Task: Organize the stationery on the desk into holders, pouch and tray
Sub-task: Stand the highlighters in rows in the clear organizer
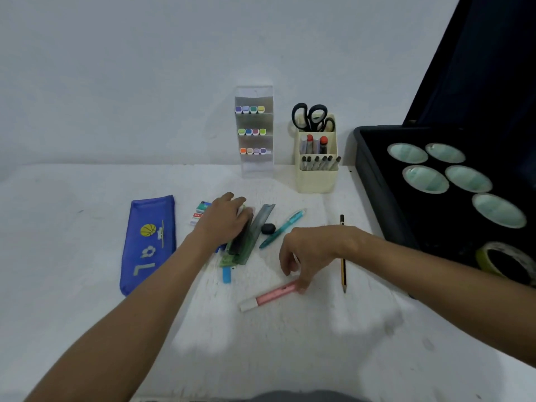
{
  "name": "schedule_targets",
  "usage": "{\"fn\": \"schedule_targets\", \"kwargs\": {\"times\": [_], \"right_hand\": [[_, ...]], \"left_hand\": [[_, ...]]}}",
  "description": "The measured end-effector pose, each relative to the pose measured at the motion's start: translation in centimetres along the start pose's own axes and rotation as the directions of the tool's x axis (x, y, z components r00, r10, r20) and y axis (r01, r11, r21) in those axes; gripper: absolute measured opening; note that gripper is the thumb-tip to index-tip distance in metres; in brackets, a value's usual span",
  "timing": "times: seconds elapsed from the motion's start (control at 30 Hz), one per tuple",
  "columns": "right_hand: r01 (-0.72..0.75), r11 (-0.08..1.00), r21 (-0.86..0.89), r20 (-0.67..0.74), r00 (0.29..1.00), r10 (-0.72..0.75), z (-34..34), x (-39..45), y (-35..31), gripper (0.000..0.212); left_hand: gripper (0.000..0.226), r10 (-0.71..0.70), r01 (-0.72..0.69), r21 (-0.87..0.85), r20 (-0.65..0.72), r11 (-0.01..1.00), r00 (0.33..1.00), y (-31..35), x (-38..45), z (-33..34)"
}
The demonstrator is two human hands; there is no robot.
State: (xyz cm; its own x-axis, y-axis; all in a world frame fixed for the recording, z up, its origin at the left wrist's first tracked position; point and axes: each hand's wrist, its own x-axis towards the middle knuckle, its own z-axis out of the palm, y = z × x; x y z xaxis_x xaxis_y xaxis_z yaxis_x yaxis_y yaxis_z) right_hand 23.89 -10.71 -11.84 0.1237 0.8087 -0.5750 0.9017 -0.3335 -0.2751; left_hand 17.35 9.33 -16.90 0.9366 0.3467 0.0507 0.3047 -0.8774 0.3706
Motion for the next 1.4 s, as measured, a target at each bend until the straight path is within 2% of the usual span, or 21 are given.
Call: {"fn": "schedule_targets", "kwargs": {"times": [0.3, 0.43, 0.57, 0.67, 0.73, 0.93, 1.1, 1.23, 1.4], "right_hand": [[0.026, 0.999, 0.025, -0.094, 0.995, -0.024, -0.8, 0.3, 1.4, 0.024], [0.027, 0.996, 0.085, -0.306, 0.952, 0.000, -4.5, -0.7, 3.1, 0.022], [0.025, 0.959, 0.282, -0.557, 0.818, 0.143, -8.2, -1.7, 4.9, 0.022], [-0.021, 0.963, 0.270, -0.734, 0.642, 0.220, -9.7, -1.2, 5.3, 0.023], [-0.049, 0.961, 0.274, -0.790, 0.558, 0.254, -10.3, -0.4, 5.2, 0.025], [-0.172, 0.947, 0.271, -0.823, 0.468, 0.321, -10.7, 1.6, 4.9, 0.032], [-0.221, 0.929, 0.295, -0.811, 0.457, 0.366, -10.8, 3.7, 4.5, 0.027], [-0.216, 0.951, 0.223, -0.803, 0.513, 0.305, -11.6, 5.4, 3.8, 0.026], [-0.330, 0.942, 0.061, -0.742, 0.616, 0.264, -13.2, 6.7, 3.3, 0.031]], "left_hand": [[0.042, -0.018, 0.019, 0.096, -0.009, 0.995, 1.000, -0.1, 0.6, 0.5], [0.037, -0.038, 0.040, 0.155, -0.015, 0.987, 0.999, -0.8, 1.4, 0.3], [0.036, -0.087, 0.087, 0.144, -0.004, 0.986, 0.996, -2.0, 2.2, 0.3], [0.038, -0.107, 0.106, 0.145, -0.001, 0.984, 0.994, -2.5, 2.8, 0.8], [0.036, -0.106, 0.105, 0.169, -0.004, 0.980, 0.994, -2.4, 3.0, 1.1], [0.039, -0.100, 0.107, 0.188, -0.047, 0.976, 0.994, -2.7, 3.3, 2.0], [0.058, -0.078, 0.095, 0.178, -0.099, 0.979, 0.992, -3.0, 3.4, 2.3], [0.066, -0.069, 0.090, 0.183, -0.118, 0.979, 0.991, -3.1, 3.5, 2.1], [0.059, -0.051, 0.080, 0.187, -0.156, 0.979, 0.987, -3.3, 3.2, 2.4]]}}
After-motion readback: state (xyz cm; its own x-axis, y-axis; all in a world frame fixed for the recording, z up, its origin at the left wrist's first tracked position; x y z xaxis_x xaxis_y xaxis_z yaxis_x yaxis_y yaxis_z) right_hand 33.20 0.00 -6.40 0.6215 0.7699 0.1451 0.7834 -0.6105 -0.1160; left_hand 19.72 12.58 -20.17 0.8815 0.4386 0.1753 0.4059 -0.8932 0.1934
